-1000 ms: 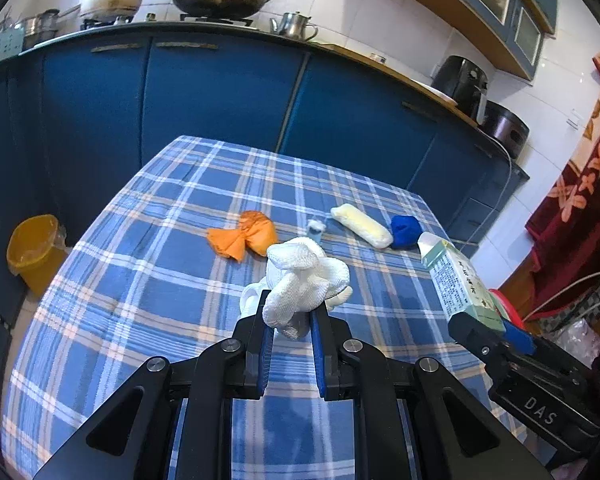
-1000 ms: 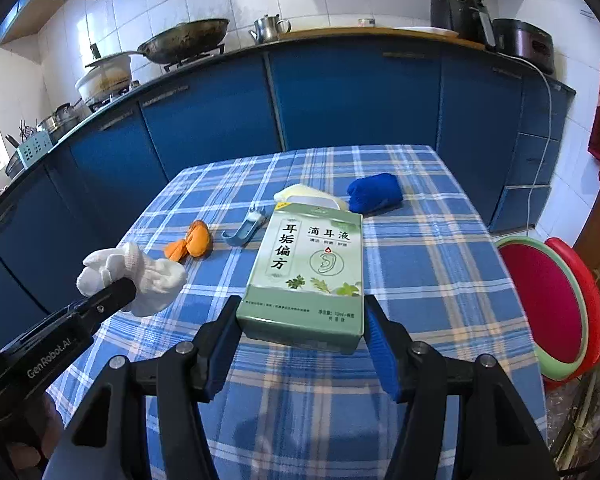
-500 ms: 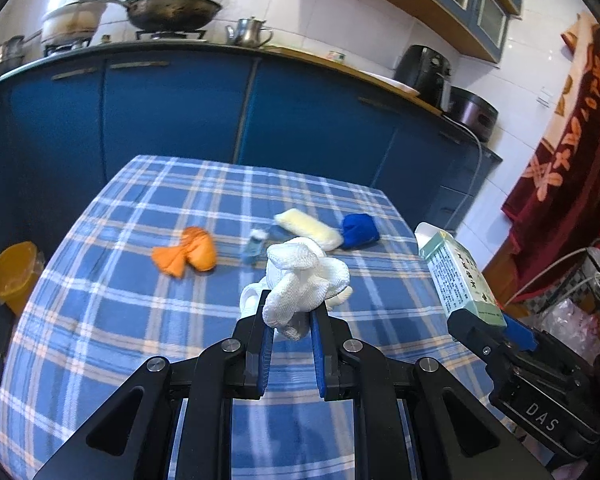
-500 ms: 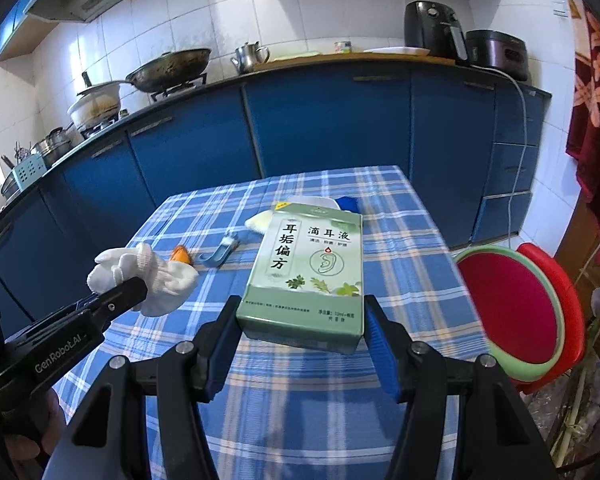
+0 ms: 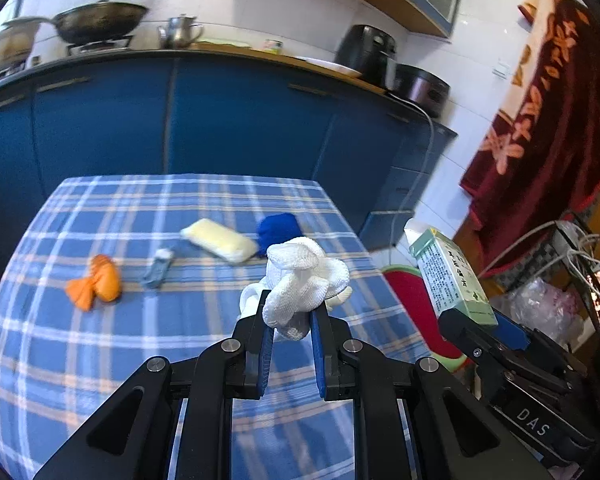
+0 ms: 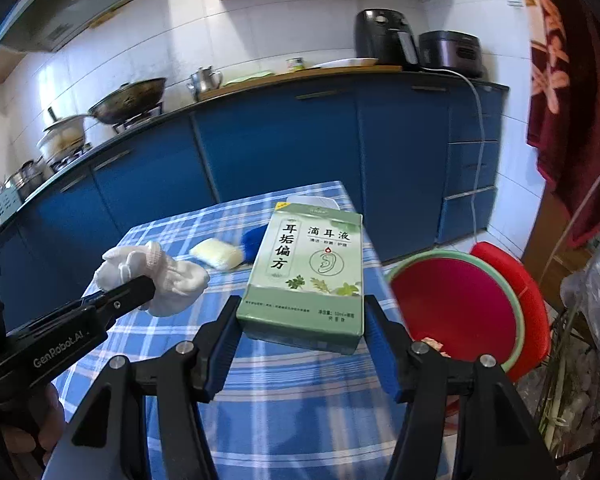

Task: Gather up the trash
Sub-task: 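Carry the white glove and green box over the red bin and open both grippers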

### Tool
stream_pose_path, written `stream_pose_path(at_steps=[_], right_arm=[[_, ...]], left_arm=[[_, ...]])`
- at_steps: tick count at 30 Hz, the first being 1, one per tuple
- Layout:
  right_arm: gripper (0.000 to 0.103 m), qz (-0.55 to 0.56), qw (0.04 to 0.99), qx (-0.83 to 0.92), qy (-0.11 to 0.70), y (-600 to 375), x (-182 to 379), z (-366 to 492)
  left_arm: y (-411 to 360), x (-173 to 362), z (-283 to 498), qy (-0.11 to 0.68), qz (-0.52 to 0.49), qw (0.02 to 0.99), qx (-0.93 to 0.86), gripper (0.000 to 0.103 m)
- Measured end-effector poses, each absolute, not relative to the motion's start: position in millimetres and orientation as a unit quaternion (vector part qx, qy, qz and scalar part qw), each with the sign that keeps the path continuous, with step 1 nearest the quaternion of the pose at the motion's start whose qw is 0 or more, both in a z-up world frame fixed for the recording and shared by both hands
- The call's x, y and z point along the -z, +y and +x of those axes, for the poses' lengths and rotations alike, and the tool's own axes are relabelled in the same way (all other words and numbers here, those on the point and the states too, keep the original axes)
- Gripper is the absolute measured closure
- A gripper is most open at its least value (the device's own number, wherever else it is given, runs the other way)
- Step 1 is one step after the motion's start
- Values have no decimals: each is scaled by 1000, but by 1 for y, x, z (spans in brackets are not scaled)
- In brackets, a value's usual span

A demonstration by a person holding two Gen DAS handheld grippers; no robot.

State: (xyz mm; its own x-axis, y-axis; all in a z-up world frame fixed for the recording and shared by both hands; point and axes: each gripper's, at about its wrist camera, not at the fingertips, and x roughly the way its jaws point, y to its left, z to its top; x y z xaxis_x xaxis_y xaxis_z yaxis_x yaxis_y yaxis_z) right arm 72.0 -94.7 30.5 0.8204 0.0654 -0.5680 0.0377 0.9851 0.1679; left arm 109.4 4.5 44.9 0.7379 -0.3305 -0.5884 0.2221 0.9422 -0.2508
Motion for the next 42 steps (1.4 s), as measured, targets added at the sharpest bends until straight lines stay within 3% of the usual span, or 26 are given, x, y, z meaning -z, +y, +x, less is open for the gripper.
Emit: stream_pose_path(at_steps=[24, 42], right_arm=[[41, 143, 934, 81, 317, -215, -2, 91], [41, 187, 903, 124, 367, -278, 53, 107]], left_arm=[[-128, -36, 165, 363, -26, 902, 232, 86], [-217, 12, 202, 417, 19, 865, 277, 84]])
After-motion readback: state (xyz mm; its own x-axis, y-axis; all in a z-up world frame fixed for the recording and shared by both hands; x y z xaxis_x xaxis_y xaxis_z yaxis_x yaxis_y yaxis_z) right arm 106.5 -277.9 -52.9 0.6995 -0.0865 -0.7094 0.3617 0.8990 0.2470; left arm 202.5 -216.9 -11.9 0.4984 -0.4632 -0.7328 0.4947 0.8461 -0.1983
